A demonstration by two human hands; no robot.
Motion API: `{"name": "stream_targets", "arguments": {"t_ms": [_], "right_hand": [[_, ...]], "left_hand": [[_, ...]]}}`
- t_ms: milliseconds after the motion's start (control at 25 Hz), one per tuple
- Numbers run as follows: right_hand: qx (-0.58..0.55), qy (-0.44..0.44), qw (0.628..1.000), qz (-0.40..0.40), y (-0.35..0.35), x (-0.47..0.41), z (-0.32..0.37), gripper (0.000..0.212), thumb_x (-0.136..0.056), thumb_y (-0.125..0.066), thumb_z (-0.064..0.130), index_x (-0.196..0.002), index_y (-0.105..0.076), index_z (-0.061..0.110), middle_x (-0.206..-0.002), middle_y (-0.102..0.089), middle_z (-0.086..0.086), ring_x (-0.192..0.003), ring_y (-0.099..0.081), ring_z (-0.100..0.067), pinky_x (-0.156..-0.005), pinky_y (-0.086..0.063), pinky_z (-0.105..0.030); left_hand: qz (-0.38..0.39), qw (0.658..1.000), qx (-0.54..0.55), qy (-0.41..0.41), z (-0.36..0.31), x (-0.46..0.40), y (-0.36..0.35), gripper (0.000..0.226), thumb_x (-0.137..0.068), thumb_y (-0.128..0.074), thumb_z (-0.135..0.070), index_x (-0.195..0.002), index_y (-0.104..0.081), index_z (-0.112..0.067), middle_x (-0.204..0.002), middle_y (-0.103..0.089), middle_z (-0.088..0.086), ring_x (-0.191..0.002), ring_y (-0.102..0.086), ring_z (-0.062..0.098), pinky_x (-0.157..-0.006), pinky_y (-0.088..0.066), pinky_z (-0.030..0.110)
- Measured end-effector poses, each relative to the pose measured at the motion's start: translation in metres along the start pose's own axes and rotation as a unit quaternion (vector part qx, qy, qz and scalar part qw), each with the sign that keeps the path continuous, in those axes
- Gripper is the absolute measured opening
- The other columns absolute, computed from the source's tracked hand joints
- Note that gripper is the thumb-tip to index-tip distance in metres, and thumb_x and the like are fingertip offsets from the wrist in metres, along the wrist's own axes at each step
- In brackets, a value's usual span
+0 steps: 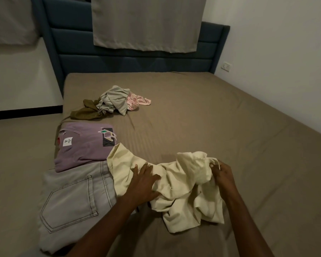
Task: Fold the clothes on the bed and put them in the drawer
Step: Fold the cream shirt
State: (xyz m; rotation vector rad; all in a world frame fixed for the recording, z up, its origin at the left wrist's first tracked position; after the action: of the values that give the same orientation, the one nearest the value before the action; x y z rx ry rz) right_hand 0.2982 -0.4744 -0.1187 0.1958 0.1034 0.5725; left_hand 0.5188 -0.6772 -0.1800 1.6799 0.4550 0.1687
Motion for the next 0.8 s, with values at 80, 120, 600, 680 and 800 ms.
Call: {"name": "stream_targets", "arguments": {"t_ms": [80, 120, 600, 680, 800], "right_hand": [[-0.056, -0.047, 0.997, -0.035, 0.015, -0.008, -0.002, 0.021, -0.099, -0.058, 0.009, -0.107, -0.077, 0.012, -0.098, -0.079, -0.007, -0.086, -0.073, -0.020, -0.073, -0.059, -0.035], [-0.074, -0.067, 0.993, -0.068, 0.026, -0.010, -0.007, 0.022, -0.098, -0.057, 0.007, -0.105, -0.077, 0.012, -0.099, -0.078, -0.009, -0.086, -0.072, -0.021, -0.075, -0.057, -0.036], [-0.037, -0.133, 0.971, -0.197, 0.070, 0.010, -0.059, 0.019, -0.090, -0.060, 0.005, -0.101, -0.074, 0.001, -0.090, -0.072, -0.015, -0.087, -0.064, -0.031, -0.072, -0.050, -0.035], [-0.147, -0.180, 0.952, -0.201, 0.079, 0.004, -0.066, 0.018, -0.096, -0.067, 0.018, -0.106, -0.074, 0.005, -0.102, -0.074, -0.017, -0.094, -0.067, -0.032, -0.085, -0.055, -0.044], [0.002, -0.180, 0.964, -0.194, 0.098, -0.004, -0.054, 0.030, -0.090, -0.066, 0.035, -0.100, -0.073, 0.008, -0.110, -0.072, -0.025, -0.098, -0.068, -0.036, -0.089, -0.054, -0.048]], "left_hand": [[-0.076, 0.992, 0.093, 0.029, -0.001, 0.000, 0.017, 0.052, -0.088, -0.036, -0.051, -0.102, -0.076, -0.021, -0.113, -0.074, 0.012, -0.114, -0.067, 0.037, -0.106, -0.044, 0.055], [-0.114, 0.975, 0.176, 0.073, 0.007, 0.001, 0.029, 0.053, -0.092, -0.032, -0.048, -0.095, -0.074, -0.015, -0.100, -0.075, 0.012, -0.099, -0.070, 0.036, -0.093, -0.052, 0.048], [-0.220, 0.926, 0.290, 0.100, 0.082, -0.018, 0.164, 0.060, -0.097, -0.051, -0.057, -0.055, -0.045, -0.015, -0.050, -0.043, 0.000, -0.048, -0.041, 0.011, -0.053, -0.032, 0.036], [-0.222, 0.924, 0.285, 0.125, 0.095, -0.022, 0.176, 0.063, -0.097, -0.056, -0.057, -0.052, -0.045, -0.015, -0.048, -0.041, -0.003, -0.047, -0.040, 0.012, -0.053, -0.031, 0.033], [-0.197, 0.913, 0.331, 0.134, 0.099, -0.033, 0.191, 0.066, -0.091, -0.066, -0.060, -0.050, -0.039, -0.015, -0.050, -0.031, -0.004, -0.047, -0.031, 0.011, -0.055, -0.026, 0.032]]}}
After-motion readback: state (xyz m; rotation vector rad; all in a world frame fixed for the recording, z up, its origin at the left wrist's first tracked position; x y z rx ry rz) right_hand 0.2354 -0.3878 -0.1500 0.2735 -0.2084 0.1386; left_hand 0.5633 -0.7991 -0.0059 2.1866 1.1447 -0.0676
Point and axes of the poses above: each hand's wrist, its own x-axis away from the middle knuckle, its own y-axis out of the back of the hand, z = x × y, the point moved 8 cm from there along -x, towards the middle knuckle
